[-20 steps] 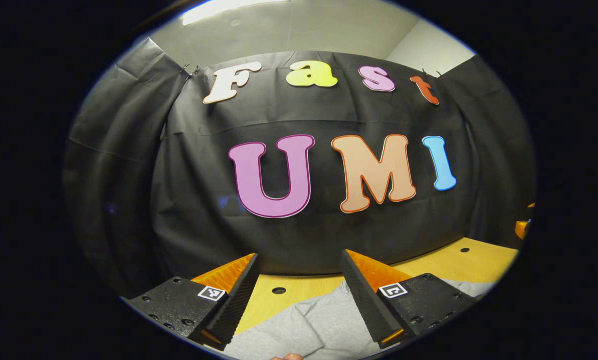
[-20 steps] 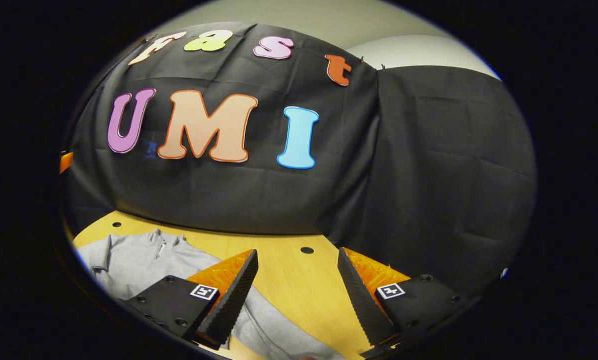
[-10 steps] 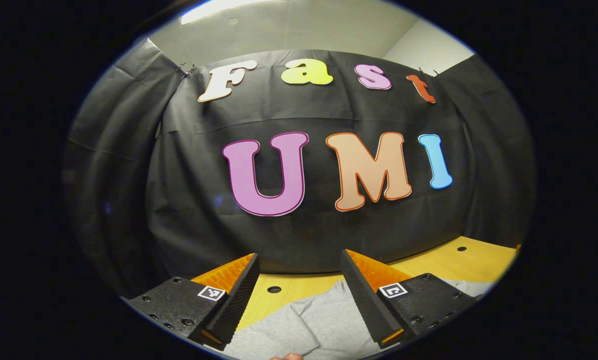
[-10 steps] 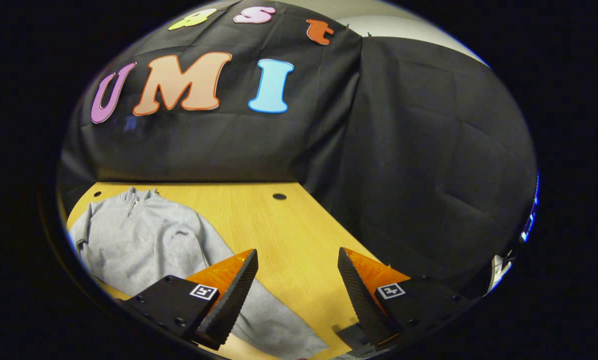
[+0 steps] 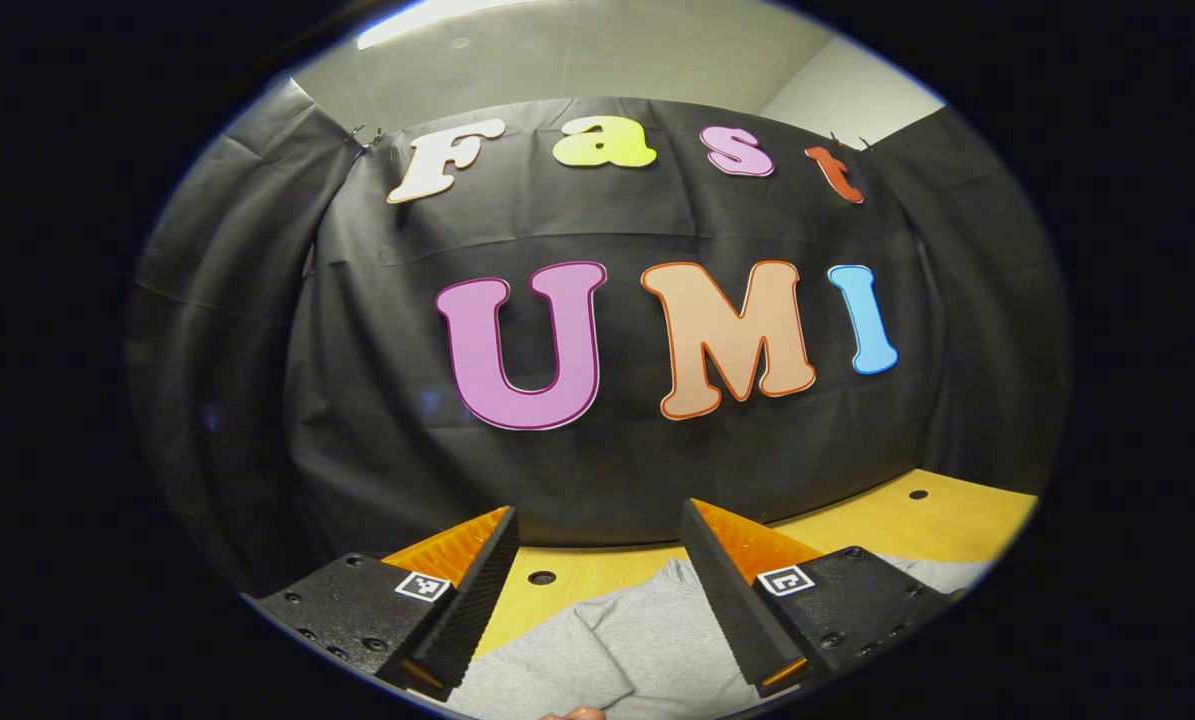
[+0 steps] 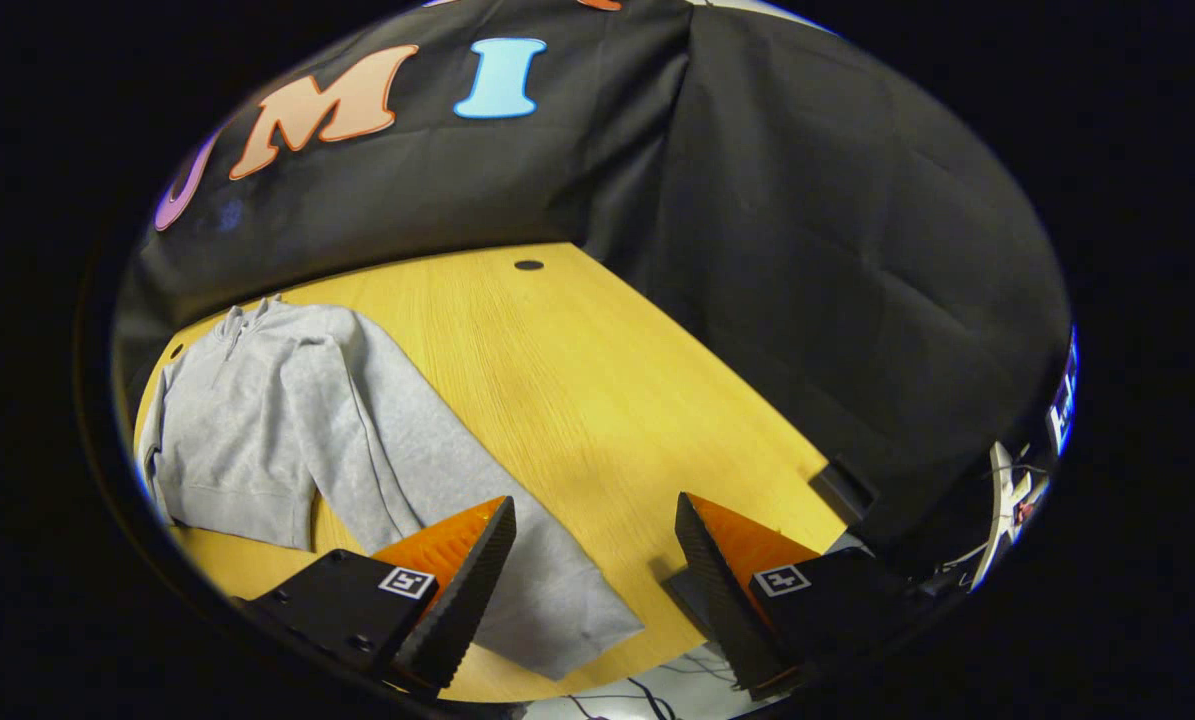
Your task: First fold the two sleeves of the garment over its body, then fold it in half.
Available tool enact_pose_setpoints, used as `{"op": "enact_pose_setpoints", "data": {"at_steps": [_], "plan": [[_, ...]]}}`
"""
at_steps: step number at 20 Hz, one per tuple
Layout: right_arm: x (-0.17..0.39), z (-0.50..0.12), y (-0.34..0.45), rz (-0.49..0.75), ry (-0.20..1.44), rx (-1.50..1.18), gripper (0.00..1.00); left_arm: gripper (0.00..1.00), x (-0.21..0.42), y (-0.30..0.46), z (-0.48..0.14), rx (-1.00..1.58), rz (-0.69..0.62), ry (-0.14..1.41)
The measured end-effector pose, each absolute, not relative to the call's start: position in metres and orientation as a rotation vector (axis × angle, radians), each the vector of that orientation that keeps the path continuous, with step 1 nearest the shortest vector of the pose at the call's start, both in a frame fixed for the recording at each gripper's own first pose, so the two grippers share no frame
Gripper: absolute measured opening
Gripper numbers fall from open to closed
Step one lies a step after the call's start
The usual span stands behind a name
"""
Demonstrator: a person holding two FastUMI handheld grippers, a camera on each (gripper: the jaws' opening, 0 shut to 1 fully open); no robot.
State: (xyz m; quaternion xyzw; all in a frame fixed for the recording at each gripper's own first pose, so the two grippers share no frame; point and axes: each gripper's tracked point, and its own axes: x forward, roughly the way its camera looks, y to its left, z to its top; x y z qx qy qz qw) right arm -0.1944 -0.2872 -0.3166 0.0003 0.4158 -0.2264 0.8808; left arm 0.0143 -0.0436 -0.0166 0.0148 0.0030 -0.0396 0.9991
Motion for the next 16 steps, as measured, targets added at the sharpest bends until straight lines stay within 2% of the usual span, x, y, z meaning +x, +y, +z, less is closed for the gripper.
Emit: {"op": "enact_pose_setpoints", "data": {"at_steps": [4,12,16], "plan": [[-0.22,-0.342,-0.284,-0.498,0.968,0.07,1.0,0.95,0.014,-0.045,-0.015,0.037,-0.079,0.002],[-0.23,-0.363,-0.273,-0.474,1.026,0.111,1.0,0.95,0.016,-0.051,-0.014,0.05,-0.085,-0.003],[-0.232,-0.371,-0.269,-0.493,1.046,0.207,0.94,0.95,0.017,-0.051,-0.017,0.049,-0.082,0.004]]}}
